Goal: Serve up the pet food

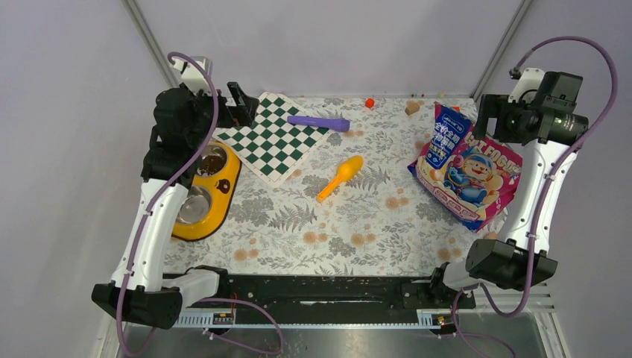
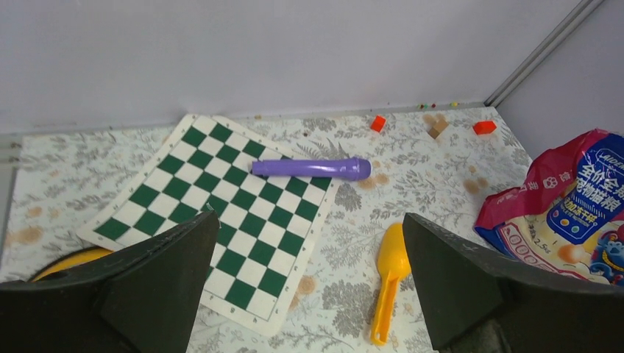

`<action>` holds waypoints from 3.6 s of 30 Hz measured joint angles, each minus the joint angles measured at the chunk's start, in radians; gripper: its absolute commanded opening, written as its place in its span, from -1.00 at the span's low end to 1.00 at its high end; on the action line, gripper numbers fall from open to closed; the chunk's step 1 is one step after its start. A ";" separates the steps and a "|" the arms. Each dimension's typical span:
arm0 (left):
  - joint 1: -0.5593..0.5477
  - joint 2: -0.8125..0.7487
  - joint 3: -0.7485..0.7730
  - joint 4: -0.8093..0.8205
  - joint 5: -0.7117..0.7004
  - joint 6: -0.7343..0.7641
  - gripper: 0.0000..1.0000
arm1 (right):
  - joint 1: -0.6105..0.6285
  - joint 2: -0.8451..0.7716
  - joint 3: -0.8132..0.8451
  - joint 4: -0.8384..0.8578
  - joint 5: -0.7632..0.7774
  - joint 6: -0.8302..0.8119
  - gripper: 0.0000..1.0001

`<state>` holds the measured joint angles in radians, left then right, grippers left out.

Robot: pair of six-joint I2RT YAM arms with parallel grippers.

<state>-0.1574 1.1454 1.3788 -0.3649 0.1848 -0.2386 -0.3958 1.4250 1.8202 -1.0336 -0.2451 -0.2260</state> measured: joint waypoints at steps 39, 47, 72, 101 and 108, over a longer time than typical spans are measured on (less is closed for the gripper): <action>-0.002 0.002 0.034 -0.001 -0.002 0.081 0.98 | 0.009 0.018 -0.180 -0.087 0.161 -0.378 -1.00; -0.005 0.000 0.025 0.000 -0.006 0.081 0.98 | 0.169 0.096 -0.018 -0.222 0.122 -0.077 -1.00; -0.005 -0.019 -0.031 0.001 -0.011 0.024 0.98 | 0.801 -0.033 -0.140 -0.185 0.270 0.558 -0.09; -0.112 0.282 -0.281 0.139 0.346 -0.319 0.63 | 0.354 -0.087 -0.571 0.195 0.230 0.724 0.50; -0.288 0.468 -0.280 0.285 0.404 -0.446 0.68 | 0.323 -0.072 -0.786 0.399 0.092 0.745 0.58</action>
<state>-0.4458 1.6131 1.0985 -0.0795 0.5888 -0.6846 -0.0727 1.3529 1.0344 -0.6346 -0.1532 0.5186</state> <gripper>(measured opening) 0.840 0.780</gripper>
